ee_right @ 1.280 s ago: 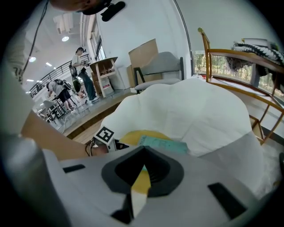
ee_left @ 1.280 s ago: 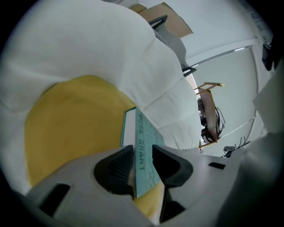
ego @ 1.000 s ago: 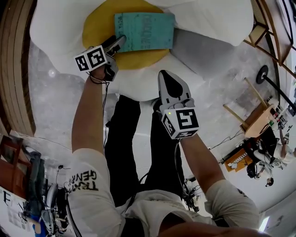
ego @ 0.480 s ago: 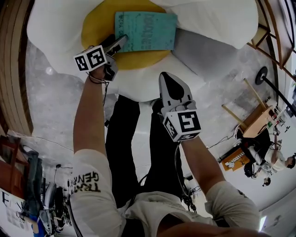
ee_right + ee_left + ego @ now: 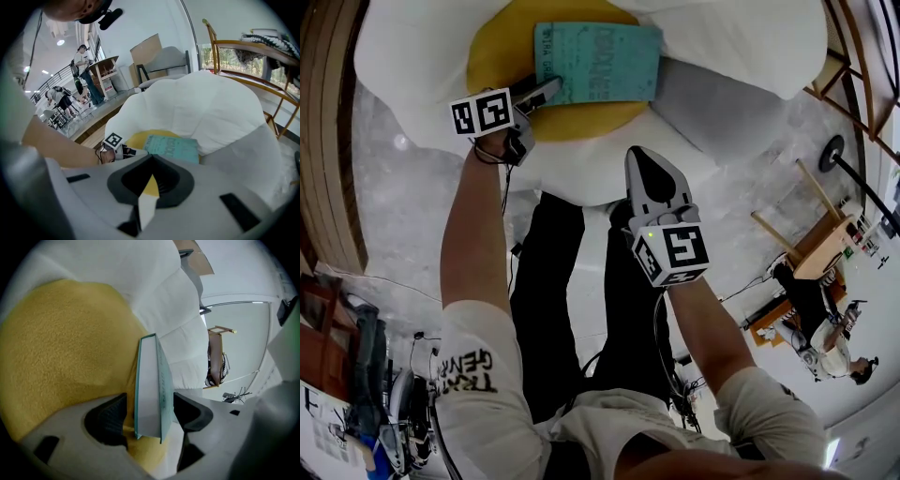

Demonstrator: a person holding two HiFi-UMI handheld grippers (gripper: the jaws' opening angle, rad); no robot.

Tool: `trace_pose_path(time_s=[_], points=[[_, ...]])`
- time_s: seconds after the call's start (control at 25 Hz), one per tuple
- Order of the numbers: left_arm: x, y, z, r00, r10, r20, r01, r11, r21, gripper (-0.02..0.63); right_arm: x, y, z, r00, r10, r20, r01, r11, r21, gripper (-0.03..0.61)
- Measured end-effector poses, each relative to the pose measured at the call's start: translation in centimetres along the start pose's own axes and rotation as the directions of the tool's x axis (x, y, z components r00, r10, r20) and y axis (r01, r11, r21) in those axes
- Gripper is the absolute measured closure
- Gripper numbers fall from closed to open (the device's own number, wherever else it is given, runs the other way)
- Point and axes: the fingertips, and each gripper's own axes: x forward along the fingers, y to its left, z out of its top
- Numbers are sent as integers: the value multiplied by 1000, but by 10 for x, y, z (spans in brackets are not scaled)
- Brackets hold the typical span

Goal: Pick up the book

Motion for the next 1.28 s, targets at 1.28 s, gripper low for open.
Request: trace_pose_path(time_s=[1.28], points=[[-115,-166,-4,847,-121,517,321,892,-318,431,-82,15,104,993,51,110,-42,996,-84,552]])
